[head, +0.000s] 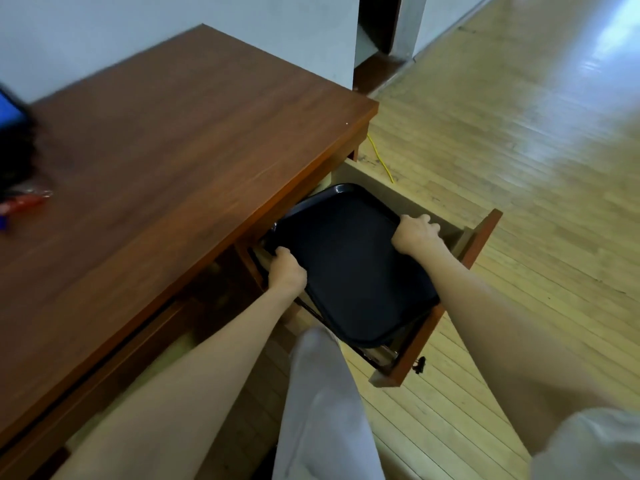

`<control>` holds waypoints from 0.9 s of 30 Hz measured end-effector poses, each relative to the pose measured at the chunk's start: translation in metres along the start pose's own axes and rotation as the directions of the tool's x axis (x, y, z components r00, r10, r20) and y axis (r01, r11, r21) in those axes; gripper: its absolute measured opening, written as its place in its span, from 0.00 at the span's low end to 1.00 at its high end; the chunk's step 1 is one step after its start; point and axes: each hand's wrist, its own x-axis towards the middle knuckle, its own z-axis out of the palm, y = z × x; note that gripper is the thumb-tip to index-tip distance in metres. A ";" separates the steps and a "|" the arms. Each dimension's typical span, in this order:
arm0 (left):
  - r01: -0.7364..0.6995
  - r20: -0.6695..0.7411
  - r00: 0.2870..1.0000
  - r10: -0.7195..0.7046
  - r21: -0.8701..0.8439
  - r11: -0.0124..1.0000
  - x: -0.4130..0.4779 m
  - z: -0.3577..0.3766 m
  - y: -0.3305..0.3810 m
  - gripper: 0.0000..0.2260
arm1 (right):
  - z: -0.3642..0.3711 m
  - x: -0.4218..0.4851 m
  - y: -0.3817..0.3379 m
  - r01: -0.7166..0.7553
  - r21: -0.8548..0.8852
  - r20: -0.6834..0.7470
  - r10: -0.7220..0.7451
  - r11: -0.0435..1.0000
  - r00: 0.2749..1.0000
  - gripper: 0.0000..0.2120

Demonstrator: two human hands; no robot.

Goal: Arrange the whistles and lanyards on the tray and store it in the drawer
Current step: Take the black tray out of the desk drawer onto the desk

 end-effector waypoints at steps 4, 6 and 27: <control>-0.069 0.021 0.997 0.068 0.078 0.994 -0.028 -0.010 -0.006 0.28 | 0.003 -0.046 0.010 -0.027 0.067 -0.060 0.031 0.997 0.998 0.23; -0.085 0.038 0.996 0.082 0.085 0.993 -0.041 -0.016 -0.010 0.28 | 0.008 -0.066 0.018 -0.037 0.099 -0.078 0.045 0.994 0.996 0.22; -0.352 -0.212 0.912 0.351 0.034 0.936 -0.104 -0.115 -0.040 0.30 | -0.009 -0.187 -0.022 0.226 0.227 -0.297 -0.154 0.947 0.943 0.23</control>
